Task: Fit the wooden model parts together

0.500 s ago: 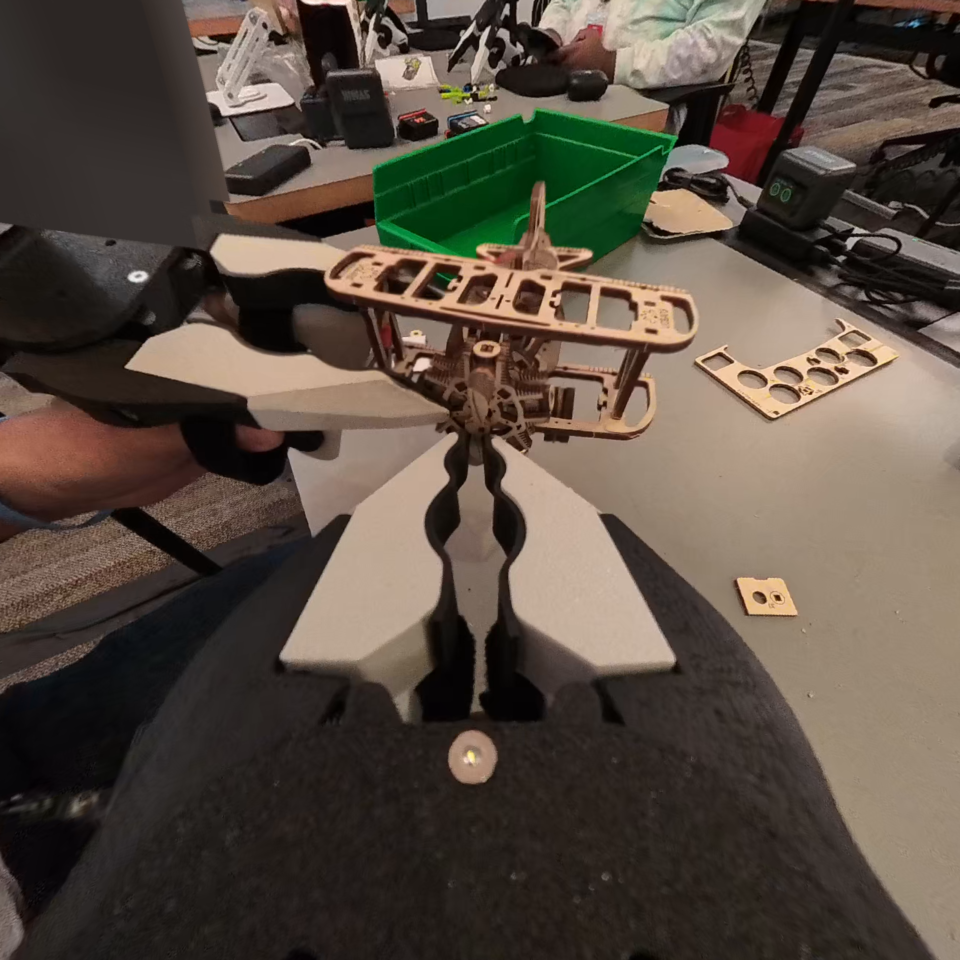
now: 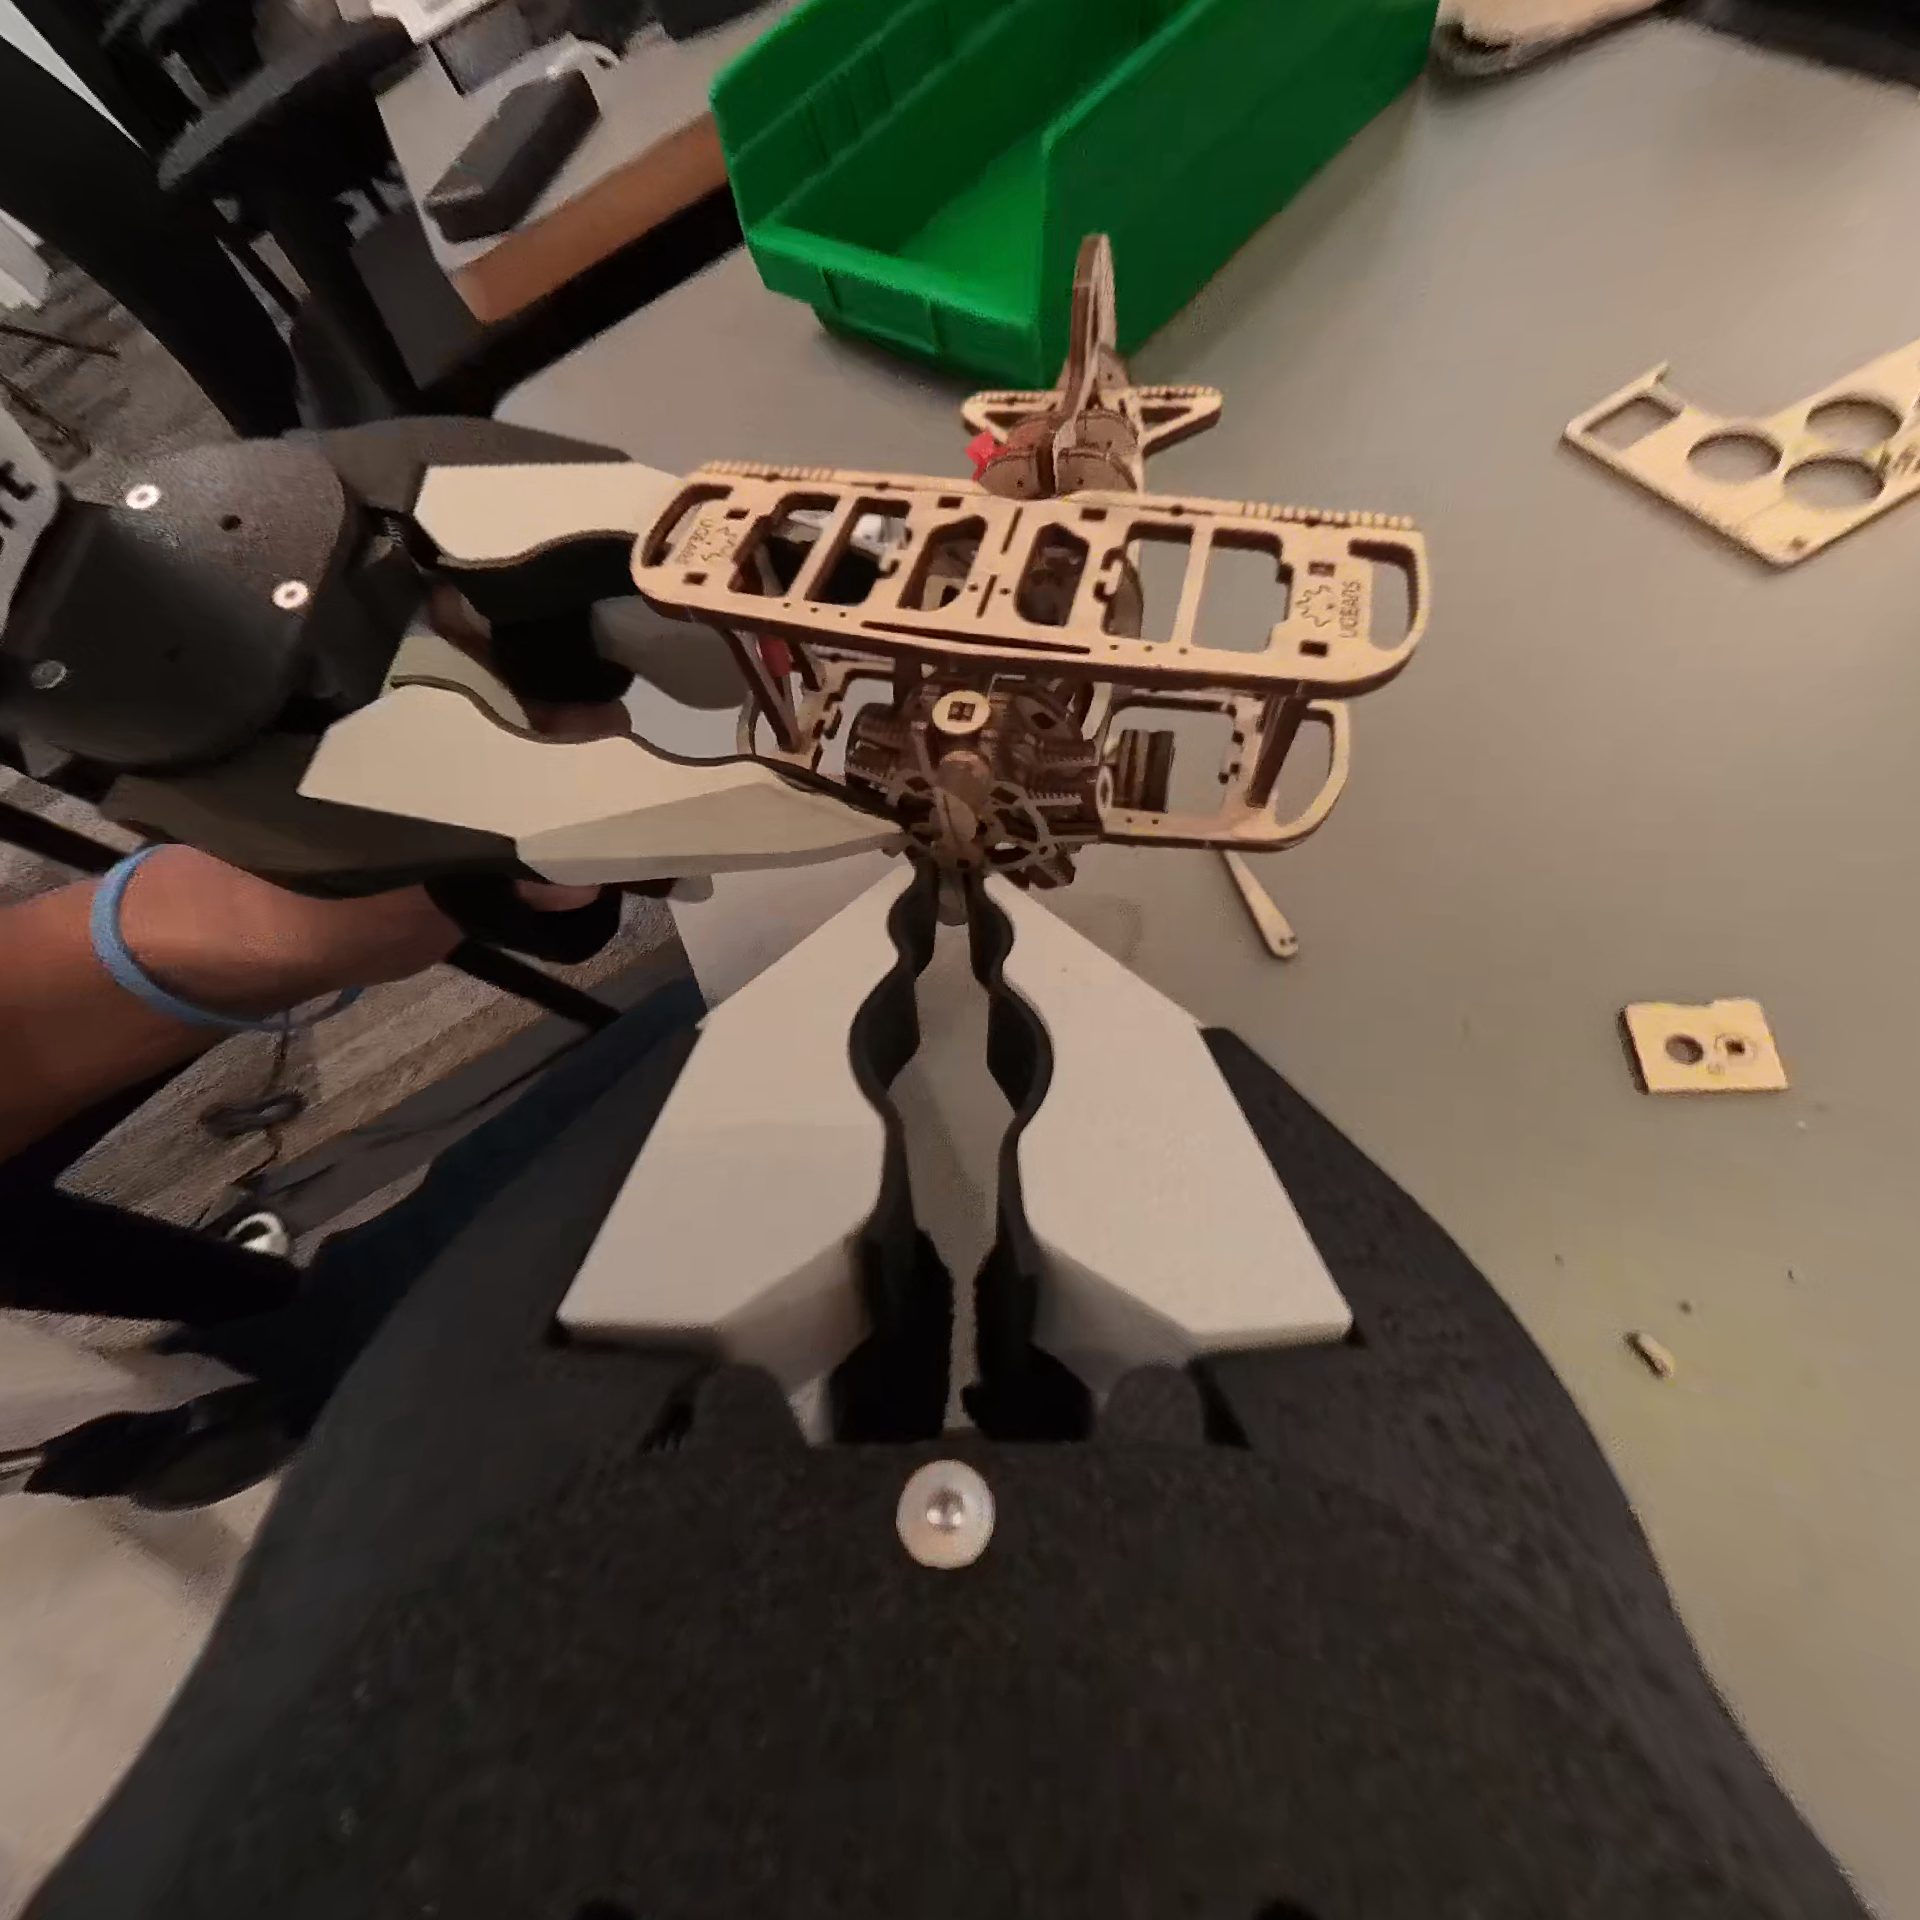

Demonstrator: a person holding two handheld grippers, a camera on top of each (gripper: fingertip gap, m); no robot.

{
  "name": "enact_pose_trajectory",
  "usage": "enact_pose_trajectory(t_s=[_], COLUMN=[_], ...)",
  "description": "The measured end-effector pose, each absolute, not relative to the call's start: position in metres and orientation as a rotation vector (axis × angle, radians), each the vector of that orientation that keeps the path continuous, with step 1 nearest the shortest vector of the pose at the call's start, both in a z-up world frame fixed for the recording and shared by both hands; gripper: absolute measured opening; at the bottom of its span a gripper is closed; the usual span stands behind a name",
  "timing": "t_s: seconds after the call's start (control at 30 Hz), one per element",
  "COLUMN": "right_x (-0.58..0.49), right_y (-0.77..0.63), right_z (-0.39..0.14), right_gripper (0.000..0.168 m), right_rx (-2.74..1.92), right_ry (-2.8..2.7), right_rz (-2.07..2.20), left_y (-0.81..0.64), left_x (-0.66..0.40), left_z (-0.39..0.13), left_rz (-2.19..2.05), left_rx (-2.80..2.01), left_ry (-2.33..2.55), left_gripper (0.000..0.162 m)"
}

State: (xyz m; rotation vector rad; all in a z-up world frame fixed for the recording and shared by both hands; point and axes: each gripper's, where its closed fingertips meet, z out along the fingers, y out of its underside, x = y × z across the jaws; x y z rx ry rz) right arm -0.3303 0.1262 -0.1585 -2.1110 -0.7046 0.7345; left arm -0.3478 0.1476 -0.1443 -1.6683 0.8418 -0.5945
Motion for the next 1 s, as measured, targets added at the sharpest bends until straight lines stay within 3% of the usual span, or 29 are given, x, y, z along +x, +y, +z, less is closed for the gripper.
enact_pose_trajectory(t_s=[0.57,1.0], right_x=[-0.274,-0.244], right_y=[0.115,0.125], right_z=[-0.153,-0.127], right_gripper=[0.009,0.006], right_rx=[-2.622,-2.513], right_ry=[-0.732,-0.727], right_rz=[0.558,0.359], left_y=[0.137,0.137], left_x=[-0.288,-0.252], left_z=[-0.160,-0.146], left_rz=[-1.318,-1.750], left_rx=[-1.970,-2.024], left_ry=[0.352,0.018], left_gripper=[0.049,0.049])
